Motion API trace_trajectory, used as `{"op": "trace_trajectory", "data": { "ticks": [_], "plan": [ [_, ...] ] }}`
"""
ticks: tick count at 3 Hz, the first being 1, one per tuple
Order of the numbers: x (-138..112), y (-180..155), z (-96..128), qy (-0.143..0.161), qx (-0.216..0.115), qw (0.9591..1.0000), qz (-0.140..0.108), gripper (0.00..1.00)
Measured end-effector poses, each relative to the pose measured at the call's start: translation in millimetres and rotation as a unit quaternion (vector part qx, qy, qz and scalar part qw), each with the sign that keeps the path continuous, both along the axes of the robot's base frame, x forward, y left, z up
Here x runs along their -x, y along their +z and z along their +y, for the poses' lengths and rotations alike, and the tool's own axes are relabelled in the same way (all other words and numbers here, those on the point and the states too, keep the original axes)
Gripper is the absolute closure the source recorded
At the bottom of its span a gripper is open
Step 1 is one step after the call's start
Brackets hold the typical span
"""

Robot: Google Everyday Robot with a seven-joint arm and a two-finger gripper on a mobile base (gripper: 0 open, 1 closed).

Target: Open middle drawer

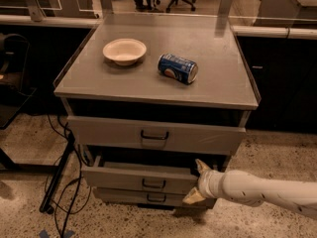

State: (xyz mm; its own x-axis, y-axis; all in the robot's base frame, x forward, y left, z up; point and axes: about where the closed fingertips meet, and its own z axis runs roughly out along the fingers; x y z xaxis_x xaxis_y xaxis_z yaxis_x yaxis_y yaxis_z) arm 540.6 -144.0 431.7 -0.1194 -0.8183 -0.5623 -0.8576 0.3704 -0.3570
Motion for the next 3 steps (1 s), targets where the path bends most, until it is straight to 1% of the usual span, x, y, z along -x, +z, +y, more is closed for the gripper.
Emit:
{"op": "trace_trajectory", "data": {
  "ticks": [1, 2, 3],
  "plan": [
    [0.0, 0.0, 0.0, 0.000, 0.000, 1.0000, 0.000, 0.39],
    [0.2, 0.0, 0.0, 0.000, 0.000, 1.0000, 0.000, 0.62],
    [13.8, -0.3, -5.9, 0.004, -0.002, 1.0000, 0.001, 0.85]
  ]
}}
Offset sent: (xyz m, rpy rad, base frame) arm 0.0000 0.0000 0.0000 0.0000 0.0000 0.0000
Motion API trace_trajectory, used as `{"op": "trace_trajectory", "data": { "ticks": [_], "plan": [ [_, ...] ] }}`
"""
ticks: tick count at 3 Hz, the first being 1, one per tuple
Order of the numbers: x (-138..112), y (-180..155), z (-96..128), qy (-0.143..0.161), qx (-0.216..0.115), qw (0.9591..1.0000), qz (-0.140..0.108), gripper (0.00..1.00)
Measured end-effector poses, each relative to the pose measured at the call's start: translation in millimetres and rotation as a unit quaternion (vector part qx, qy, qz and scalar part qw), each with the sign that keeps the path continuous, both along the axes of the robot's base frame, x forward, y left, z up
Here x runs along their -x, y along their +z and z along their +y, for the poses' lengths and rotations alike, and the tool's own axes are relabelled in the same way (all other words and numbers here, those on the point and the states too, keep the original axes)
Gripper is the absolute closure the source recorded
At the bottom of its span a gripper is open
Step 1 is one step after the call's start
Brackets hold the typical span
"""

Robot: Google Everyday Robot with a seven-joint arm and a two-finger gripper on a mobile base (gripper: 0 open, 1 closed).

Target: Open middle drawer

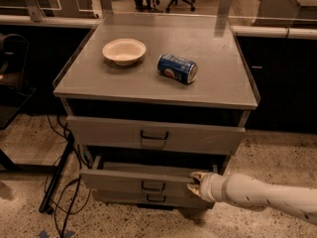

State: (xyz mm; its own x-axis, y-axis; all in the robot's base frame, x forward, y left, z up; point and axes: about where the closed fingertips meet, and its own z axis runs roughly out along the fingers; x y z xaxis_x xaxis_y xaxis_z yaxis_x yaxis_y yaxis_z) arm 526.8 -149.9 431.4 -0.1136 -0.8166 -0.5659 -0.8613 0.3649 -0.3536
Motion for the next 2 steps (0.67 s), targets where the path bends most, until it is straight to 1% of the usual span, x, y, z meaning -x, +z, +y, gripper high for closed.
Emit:
{"op": "trace_trajectory", "data": {
  "ticks": [1, 2],
  "plan": [
    [42.2, 6.3, -18.6, 0.005, 0.011, 0.9999, -0.010, 1.00],
    [44.1, 9.0, -18.6, 0.006, 0.011, 0.9999, -0.010, 1.00]
  ]
}}
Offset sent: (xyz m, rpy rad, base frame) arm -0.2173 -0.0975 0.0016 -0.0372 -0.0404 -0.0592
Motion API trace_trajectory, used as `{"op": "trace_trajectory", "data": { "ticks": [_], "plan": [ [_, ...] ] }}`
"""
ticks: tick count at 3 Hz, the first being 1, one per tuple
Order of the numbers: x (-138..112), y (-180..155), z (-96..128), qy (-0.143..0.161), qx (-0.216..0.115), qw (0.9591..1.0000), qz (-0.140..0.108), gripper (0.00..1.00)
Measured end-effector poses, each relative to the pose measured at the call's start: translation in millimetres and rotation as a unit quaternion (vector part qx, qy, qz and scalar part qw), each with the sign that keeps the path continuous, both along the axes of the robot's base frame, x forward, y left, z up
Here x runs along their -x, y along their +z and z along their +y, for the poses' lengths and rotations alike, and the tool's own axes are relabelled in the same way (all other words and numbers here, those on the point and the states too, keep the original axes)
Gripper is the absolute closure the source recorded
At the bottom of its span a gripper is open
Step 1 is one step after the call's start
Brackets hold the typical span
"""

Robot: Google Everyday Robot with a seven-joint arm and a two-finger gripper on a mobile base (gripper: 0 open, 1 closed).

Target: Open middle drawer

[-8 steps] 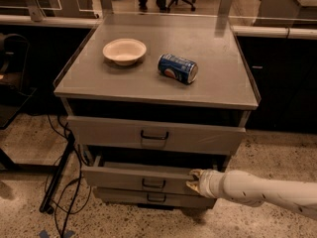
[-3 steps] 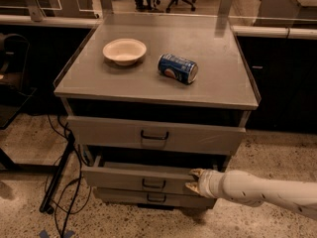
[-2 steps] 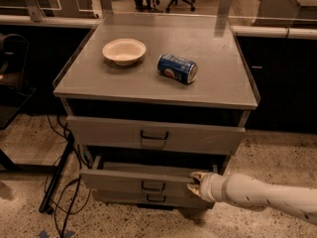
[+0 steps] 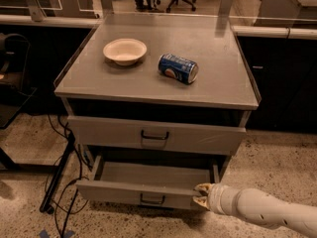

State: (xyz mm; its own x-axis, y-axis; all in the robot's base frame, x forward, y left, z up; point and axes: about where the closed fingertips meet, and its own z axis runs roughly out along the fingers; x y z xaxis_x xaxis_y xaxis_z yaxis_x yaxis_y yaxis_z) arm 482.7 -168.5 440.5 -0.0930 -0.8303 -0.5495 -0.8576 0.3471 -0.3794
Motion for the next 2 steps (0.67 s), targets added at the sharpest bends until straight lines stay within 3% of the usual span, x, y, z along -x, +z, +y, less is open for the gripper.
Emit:
{"op": "trace_trajectory", "data": {
  "ticks": [2],
  "plan": [
    [0.0, 0.0, 0.0, 0.000, 0.000, 1.0000, 0.000, 0.58]
  ]
}}
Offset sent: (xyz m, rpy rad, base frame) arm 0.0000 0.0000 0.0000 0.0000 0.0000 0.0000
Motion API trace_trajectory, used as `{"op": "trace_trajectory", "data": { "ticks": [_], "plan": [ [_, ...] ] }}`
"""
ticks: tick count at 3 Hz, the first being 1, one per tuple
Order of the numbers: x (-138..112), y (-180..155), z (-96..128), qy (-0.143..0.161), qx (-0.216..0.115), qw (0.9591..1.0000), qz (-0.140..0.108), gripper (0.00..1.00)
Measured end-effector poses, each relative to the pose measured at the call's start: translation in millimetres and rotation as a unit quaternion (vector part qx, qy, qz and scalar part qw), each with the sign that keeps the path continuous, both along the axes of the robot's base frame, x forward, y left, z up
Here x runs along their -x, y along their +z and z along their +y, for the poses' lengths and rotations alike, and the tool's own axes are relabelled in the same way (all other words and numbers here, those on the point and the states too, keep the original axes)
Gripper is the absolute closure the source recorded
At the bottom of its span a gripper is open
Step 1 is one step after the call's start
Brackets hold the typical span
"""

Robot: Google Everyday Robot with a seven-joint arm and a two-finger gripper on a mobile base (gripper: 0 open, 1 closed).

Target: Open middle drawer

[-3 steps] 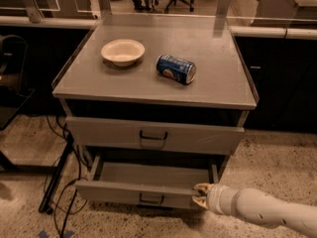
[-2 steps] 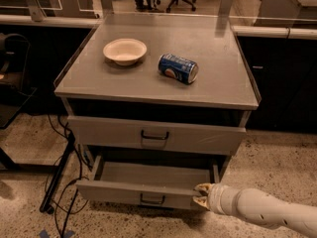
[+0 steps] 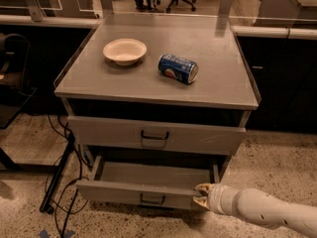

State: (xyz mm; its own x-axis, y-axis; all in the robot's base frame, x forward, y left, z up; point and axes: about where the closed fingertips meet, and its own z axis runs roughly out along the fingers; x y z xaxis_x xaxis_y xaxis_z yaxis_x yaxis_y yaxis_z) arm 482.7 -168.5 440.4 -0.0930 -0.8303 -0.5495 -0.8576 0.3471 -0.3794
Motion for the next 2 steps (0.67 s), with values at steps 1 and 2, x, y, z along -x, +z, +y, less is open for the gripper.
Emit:
{"op": "trace_trajectory", "data": {
  "ticks": [1, 2],
  "plan": [
    [0.0, 0.0, 0.0, 0.000, 0.000, 1.0000, 0.000, 0.35],
    [-0.1, -0.3, 0.1, 0.000, 0.000, 1.0000, 0.000, 0.11]
  ]
}}
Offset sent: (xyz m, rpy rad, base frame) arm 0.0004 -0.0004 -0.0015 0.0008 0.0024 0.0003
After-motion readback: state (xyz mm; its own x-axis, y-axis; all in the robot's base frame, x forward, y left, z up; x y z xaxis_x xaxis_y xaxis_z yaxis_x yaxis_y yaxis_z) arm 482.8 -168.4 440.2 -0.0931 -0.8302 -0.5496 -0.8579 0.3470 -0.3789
